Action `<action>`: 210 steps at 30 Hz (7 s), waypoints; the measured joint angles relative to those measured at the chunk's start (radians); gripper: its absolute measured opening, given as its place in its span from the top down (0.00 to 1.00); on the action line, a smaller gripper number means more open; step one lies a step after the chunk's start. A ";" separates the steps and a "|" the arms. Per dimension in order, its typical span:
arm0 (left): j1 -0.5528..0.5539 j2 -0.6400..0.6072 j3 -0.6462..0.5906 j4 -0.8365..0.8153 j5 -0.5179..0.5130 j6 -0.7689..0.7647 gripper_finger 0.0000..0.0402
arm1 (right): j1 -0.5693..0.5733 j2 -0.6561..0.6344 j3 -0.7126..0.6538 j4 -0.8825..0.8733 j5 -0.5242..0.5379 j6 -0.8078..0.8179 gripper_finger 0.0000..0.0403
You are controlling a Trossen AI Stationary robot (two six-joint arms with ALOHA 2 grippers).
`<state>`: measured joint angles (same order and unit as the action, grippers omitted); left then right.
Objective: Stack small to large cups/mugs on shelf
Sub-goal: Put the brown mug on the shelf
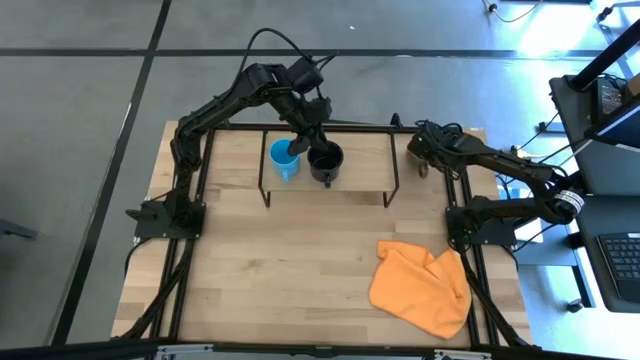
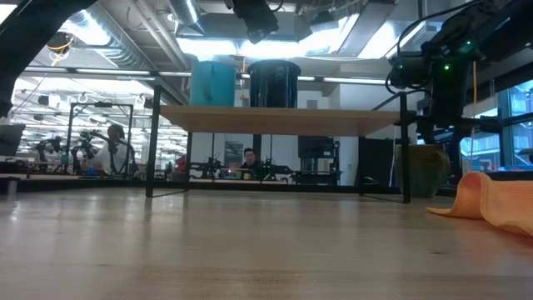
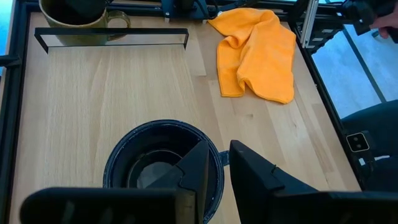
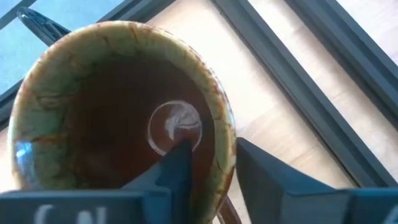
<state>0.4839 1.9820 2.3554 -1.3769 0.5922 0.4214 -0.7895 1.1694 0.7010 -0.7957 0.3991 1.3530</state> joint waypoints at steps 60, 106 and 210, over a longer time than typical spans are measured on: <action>0.029 0.000 0.000 -0.020 -0.166 -0.027 0.85 | 0.279 -0.139 0.712 -0.515 0.044 -0.013 0.89; 0.161 0.000 0.000 -0.070 -0.651 -0.209 0.85 | 0.769 0.458 1.172 -0.775 0.017 0.708 0.89; 0.154 -0.021 -0.219 0.080 -0.574 -0.149 0.85 | 0.628 0.486 1.094 -0.773 -0.089 0.368 0.79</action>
<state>0.6383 1.9606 2.1360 -1.2968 0.0181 0.2726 -0.1611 1.6554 1.7947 -1.5684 0.3096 1.7211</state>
